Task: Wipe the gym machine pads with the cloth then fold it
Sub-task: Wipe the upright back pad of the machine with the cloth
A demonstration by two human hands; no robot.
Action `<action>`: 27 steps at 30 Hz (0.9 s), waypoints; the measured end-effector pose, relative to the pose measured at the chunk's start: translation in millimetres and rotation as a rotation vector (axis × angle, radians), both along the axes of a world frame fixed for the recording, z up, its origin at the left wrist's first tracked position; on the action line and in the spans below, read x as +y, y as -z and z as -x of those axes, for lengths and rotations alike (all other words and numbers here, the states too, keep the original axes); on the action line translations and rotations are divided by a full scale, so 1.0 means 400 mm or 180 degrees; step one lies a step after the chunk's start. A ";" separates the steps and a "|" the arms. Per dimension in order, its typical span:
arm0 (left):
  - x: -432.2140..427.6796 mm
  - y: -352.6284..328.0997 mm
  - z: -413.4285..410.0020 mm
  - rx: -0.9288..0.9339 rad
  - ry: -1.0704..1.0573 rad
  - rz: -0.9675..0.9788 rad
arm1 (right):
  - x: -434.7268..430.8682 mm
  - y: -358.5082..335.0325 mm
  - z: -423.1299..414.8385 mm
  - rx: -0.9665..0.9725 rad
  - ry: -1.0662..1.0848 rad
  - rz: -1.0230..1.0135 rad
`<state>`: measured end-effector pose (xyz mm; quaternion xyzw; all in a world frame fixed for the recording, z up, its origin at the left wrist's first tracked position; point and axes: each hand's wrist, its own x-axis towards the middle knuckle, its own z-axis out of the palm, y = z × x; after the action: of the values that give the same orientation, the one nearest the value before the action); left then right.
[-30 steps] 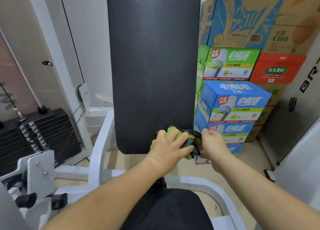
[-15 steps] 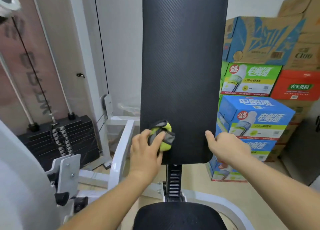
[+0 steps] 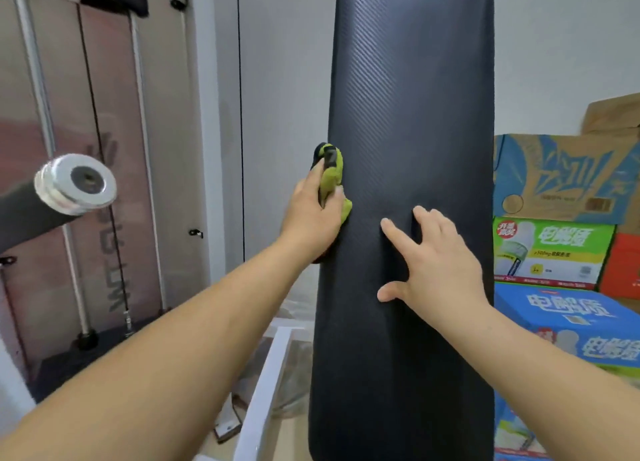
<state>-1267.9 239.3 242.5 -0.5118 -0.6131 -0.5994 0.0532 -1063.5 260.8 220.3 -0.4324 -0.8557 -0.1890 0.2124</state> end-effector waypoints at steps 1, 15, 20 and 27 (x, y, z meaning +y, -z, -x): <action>0.014 0.003 -0.015 -0.0075 -0.0018 0.0018 | 0.001 0.000 0.004 0.0050 0.0018 -0.0002; -0.270 0.522 -0.158 -0.0157 -0.0626 0.2032 | -0.008 -0.044 -0.005 0.0294 -0.0140 0.0381; -0.367 0.498 -0.183 -0.1504 -0.0167 0.2302 | -0.095 0.123 -0.029 0.1048 -0.1090 0.1053; -0.294 0.204 -0.314 -0.1971 0.1089 0.0744 | -0.162 0.144 -0.118 0.2748 -0.2172 0.4576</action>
<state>-1142.4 121.8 160.9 -0.4040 -0.5700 -0.6520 -0.2945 -1016.2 196.0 162.8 -0.2169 -0.6950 0.6429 0.2380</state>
